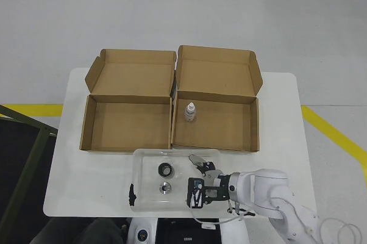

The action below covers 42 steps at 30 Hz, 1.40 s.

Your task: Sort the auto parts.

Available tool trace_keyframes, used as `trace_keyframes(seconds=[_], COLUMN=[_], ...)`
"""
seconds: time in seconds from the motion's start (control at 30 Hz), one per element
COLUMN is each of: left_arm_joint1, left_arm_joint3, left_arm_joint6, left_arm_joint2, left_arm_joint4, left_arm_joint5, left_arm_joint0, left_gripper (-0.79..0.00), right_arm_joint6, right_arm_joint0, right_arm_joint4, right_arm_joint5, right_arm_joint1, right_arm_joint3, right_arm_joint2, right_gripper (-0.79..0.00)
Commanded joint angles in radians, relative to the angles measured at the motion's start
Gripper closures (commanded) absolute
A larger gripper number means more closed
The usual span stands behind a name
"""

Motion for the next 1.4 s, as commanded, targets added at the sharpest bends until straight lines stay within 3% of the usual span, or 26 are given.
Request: trace_keyframes(seconds=[0.0, 0.63, 1.0, 1.37], left_arm_joint1=[0.000, 0.000, 0.000, 0.000], left_arm_joint3=[0.000, 0.000, 0.000, 0.000], left_arm_joint6=[0.000, 0.000, 0.000, 0.000], left_arm_joint2=[0.000, 0.000, 0.000, 0.000], left_arm_joint4=[0.000, 0.000, 0.000, 0.000], left_arm_joint5=[0.000, 0.000, 0.000, 0.000], left_arm_joint0=[0.000, 0.000, 0.000, 0.000], left_gripper=[-0.785, -0.785, -0.785, -0.785], right_arm_joint6=[0.024, 0.166, 0.254, 0.300], right_arm_joint0=[0.000, 0.072, 0.100, 0.122], right_arm_joint4=[-0.017, -0.055, -0.057, -0.038], right_arm_joint5=[0.004, 0.031, 0.024, 0.028], right_arm_joint1=[0.001, -0.002, -0.004, -0.005], right_arm_joint3=[-0.001, 0.068, 0.071, 0.090], right_arm_joint2=[-0.011, -0.106, -0.162, -0.194], right_gripper=[-0.785, -0.782, -0.690, -0.542])
